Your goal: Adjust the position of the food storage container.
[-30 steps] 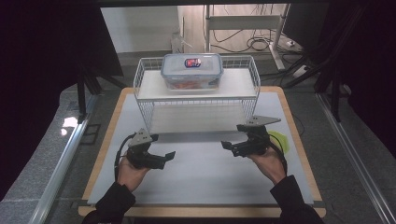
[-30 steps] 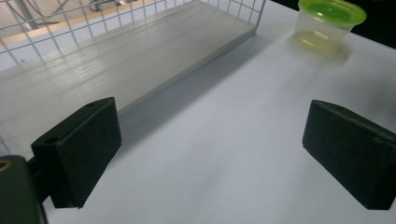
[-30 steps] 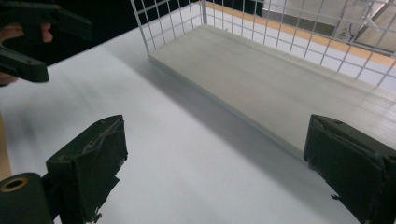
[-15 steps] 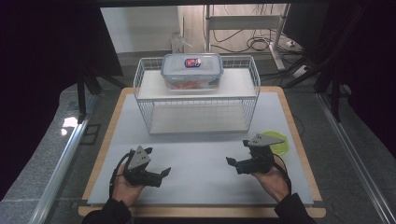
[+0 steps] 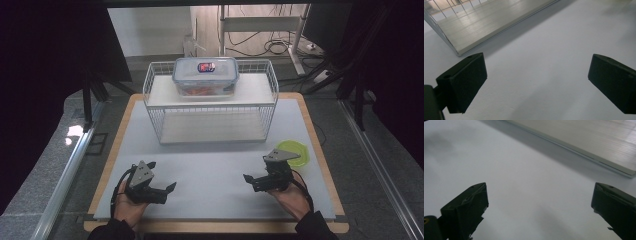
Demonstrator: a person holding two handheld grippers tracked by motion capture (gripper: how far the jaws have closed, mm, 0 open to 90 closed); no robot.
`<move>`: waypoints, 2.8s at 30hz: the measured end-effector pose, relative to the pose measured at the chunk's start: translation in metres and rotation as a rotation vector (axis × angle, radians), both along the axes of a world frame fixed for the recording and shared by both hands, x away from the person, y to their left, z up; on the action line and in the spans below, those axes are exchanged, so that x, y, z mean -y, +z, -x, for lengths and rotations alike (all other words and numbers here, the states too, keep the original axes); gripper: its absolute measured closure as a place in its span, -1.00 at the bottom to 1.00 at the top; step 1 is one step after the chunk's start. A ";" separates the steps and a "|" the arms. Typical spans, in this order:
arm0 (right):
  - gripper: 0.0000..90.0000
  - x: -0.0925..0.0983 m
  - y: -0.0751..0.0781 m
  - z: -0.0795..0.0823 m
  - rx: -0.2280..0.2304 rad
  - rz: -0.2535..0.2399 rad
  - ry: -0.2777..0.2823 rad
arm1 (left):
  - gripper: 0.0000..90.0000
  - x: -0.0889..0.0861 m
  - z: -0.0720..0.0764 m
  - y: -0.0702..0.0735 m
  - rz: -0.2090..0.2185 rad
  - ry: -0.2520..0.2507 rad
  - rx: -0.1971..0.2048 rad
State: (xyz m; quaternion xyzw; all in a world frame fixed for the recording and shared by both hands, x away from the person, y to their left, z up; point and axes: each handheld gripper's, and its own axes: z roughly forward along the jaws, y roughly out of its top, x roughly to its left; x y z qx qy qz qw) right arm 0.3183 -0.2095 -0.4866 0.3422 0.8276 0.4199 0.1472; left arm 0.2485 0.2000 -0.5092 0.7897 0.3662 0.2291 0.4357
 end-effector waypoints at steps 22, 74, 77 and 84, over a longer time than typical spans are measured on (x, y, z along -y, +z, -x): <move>0.31 0.064 0.028 -0.016 0.017 -0.016 -0.231 | -0.93 0.003 -0.001 -0.002 -0.014 -0.021 -0.020; 1.00 0.127 0.006 -0.050 -0.047 0.058 -0.407 | -0.90 0.008 -0.001 -0.003 -0.028 -0.031 -0.020; 1.00 0.120 0.006 -0.049 -0.057 0.052 -0.387 | -0.90 0.008 -0.001 -0.003 -0.028 -0.032 -0.020; 1.00 0.103 0.005 -0.044 -0.078 0.044 -0.327 | -0.90 0.008 -0.001 -0.003 -0.030 -0.035 -0.021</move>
